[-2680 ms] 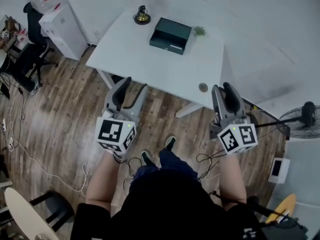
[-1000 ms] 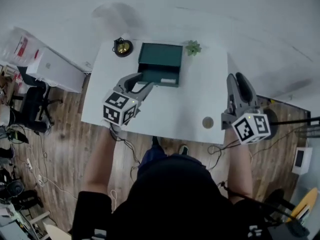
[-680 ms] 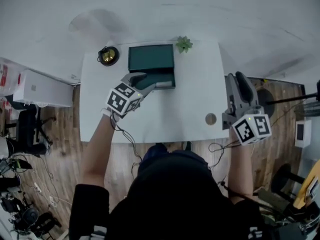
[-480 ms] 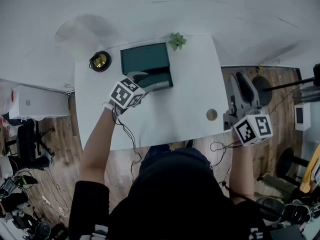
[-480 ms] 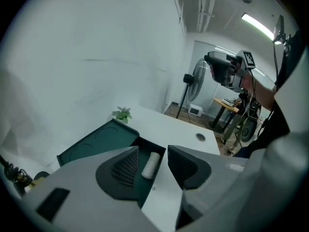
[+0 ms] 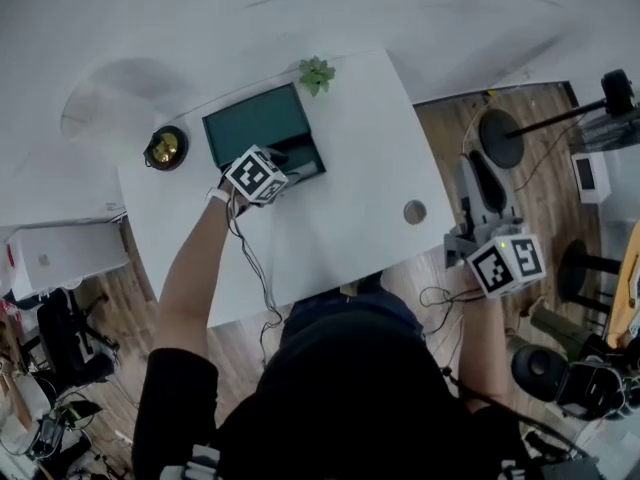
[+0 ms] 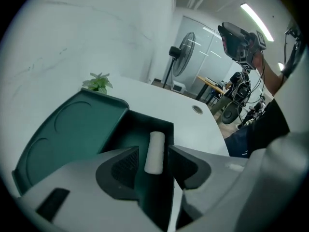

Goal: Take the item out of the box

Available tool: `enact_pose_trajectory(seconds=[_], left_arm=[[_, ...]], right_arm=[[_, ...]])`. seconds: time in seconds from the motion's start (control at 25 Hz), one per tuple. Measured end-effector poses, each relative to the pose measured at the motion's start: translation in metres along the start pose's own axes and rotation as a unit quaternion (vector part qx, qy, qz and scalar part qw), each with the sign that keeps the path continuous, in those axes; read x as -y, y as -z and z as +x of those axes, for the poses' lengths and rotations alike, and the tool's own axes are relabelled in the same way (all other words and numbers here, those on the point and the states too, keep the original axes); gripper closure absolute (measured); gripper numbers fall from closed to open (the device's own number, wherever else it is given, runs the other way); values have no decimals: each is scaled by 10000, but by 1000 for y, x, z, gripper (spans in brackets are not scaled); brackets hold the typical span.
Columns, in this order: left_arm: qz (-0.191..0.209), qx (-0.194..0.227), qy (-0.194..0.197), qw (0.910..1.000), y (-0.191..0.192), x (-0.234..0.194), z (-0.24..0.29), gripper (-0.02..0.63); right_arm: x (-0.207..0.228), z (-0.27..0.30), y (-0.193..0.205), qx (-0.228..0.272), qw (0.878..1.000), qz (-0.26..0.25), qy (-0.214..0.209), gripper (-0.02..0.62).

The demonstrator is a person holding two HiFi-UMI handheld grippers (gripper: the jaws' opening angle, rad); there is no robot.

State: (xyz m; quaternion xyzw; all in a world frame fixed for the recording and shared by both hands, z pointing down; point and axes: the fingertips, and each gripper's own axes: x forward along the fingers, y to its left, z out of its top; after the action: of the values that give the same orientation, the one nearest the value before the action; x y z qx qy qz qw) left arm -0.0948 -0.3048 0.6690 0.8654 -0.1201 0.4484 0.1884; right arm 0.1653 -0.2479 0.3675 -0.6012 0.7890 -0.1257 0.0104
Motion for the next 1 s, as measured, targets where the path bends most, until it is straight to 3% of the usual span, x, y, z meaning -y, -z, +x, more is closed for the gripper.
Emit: enact_pose_trajectory(seconds=[0.2, 0.36, 0.52, 0.76, 1.0], left_arm=[[157, -463, 263, 9985, 11, -5, 23, 432], [-177, -604, 673, 9958, 17, -3, 34, 468], [-266, -630, 803, 9944, 18, -1, 36, 479], [-230, -575, 745, 9953, 18, 3, 33, 532], [-32, -235, 355, 9991, 10, 6, 20, 541]], right_arm=[[9, -3, 7, -5, 9996, 108, 242, 495], [13, -5, 11, -10, 9992, 174, 367, 495], [10, -6, 15, -48, 9992, 202, 337, 501], [3, -7, 12, -4, 9992, 272, 279, 520], [-7, -9, 4, 114, 9994, 274, 154, 528]])
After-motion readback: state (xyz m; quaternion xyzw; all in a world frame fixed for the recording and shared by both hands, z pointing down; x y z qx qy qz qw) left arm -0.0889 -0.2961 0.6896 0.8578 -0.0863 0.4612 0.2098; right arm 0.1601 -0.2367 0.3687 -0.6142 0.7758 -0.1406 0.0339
